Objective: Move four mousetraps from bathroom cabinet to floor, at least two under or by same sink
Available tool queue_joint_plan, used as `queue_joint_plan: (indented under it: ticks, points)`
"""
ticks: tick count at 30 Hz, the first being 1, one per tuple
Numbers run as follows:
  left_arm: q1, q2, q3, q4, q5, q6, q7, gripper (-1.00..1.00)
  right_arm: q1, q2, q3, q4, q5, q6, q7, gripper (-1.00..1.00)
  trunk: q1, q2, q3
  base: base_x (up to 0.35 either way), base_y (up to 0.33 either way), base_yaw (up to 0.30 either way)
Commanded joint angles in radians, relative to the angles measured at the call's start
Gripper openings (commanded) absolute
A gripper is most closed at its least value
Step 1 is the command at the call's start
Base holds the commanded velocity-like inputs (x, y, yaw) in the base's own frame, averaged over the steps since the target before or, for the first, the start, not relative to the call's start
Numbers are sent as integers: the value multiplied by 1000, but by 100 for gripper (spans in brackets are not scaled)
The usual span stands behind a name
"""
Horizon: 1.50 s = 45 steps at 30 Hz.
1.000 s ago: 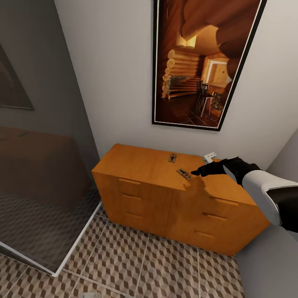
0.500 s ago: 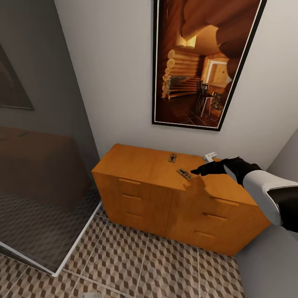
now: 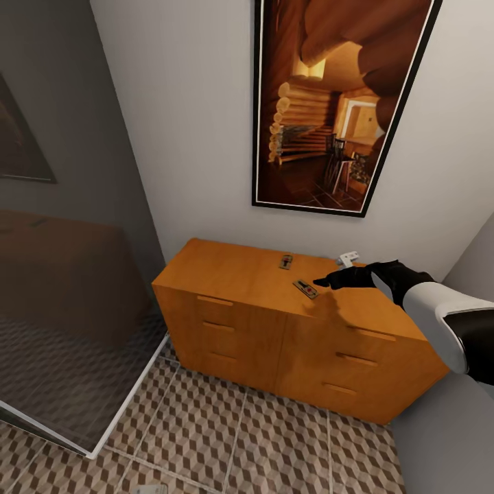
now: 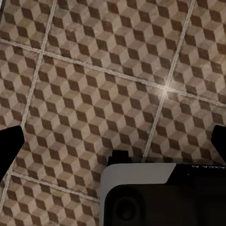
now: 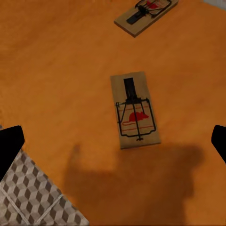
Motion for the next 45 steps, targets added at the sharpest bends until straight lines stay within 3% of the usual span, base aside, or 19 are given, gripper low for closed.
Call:
queue_joint_plan:
  ticks: [1, 45]
  points:
    - [-2, -1, -8, 4, 4, -6, 1, 100, 0, -1, -1, -2, 2, 7, 9, 100, 1, -2, -2, 0, 0, 0]
    - [-2, -1, -8, 4, 4, -6, 1, 100, 0, -1, -1, -1, 0, 5, 29, 100, 1, -2, -2, 0, -12, 0]
